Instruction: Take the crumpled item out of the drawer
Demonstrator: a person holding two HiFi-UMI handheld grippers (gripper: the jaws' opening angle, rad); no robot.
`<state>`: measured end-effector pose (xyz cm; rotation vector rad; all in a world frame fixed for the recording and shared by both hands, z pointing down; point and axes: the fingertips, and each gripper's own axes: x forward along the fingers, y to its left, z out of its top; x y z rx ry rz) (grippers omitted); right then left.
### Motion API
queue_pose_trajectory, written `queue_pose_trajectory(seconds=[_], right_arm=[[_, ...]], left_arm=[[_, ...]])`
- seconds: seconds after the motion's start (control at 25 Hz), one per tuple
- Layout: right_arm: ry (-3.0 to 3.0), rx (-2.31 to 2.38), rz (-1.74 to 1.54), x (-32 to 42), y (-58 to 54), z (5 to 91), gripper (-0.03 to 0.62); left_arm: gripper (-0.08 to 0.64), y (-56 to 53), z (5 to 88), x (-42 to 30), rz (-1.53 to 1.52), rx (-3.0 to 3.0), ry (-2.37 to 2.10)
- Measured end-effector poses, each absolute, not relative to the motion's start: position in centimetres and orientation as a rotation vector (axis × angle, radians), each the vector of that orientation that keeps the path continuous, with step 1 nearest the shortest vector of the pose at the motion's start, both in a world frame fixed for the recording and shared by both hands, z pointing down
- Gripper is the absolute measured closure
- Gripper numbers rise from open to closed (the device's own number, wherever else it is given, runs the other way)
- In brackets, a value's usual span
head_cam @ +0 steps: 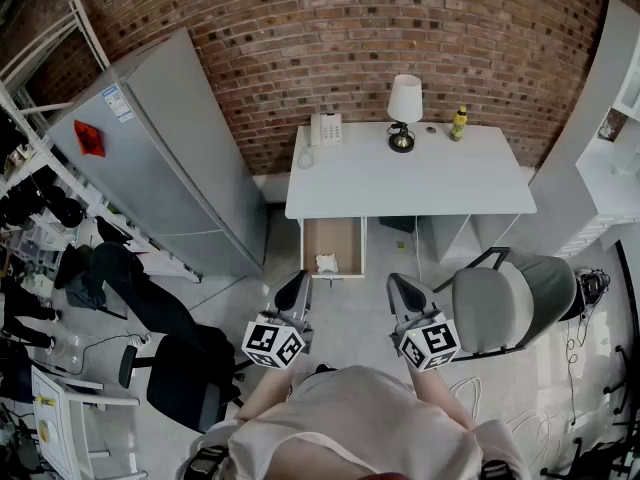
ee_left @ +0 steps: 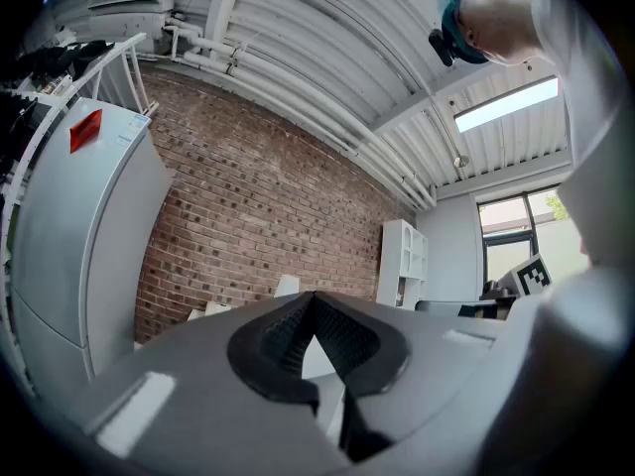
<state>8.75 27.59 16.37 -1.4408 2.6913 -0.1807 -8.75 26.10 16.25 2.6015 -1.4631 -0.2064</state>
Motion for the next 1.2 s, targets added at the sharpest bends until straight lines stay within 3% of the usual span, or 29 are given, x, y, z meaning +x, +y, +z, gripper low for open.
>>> queue_pose_trajectory(seconds=[1.2], right_arm=[[2.767, -1.381, -0.153, 10.1, 25.8, 16.8, 0.604]], left_arm=[[0.551, 25.6, 16.4, -6.6, -0.171, 2.59, -1.528]])
